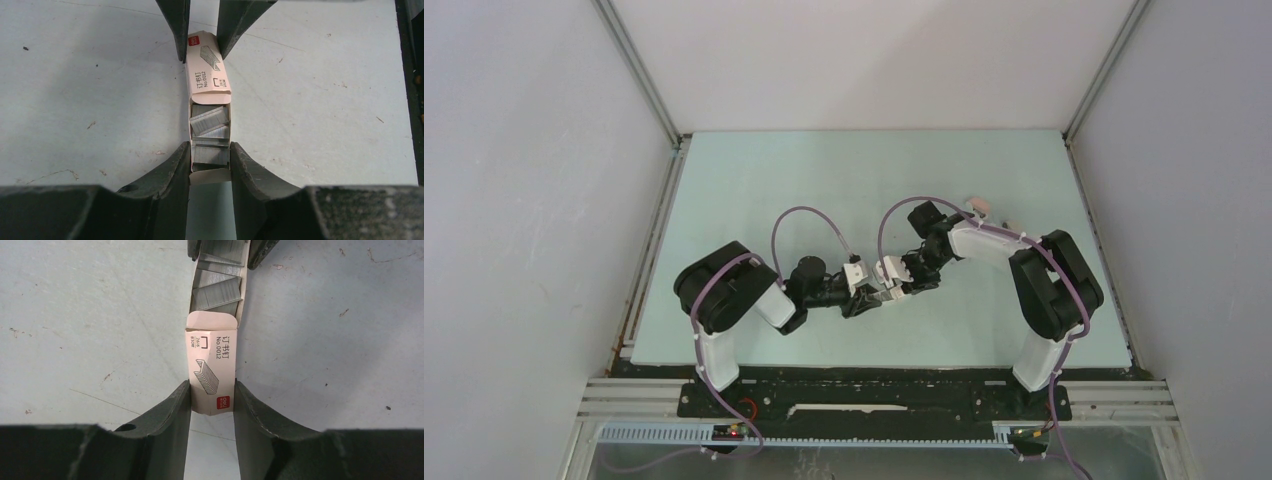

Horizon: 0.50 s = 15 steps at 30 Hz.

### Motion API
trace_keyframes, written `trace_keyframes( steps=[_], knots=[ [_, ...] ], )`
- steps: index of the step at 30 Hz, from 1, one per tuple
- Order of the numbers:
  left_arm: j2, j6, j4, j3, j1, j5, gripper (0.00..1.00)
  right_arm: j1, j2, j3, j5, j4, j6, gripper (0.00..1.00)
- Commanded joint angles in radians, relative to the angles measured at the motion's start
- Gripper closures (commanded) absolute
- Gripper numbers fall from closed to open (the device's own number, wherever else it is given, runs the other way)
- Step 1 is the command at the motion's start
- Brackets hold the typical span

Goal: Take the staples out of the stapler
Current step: Close the staple box at the center of the board.

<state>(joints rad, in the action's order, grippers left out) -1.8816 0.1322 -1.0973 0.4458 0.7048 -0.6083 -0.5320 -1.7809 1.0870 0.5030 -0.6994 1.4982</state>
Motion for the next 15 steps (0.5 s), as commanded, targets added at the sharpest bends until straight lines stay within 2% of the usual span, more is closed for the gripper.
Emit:
trace_keyframes(
  steps=[1, 15],
  knots=[
    [0.033, 0.029, -0.044, -0.020, 0.004, 0.024, 0.63, -0.011, -0.011, 0.010, -0.007, -0.018, 0.045, 0.56],
    [0.028, -0.023, -0.165, -0.036, 0.020, 0.008, 0.63, -0.026, -0.013, 0.012, -0.011, 0.007, 0.004, 0.55]
  ],
)
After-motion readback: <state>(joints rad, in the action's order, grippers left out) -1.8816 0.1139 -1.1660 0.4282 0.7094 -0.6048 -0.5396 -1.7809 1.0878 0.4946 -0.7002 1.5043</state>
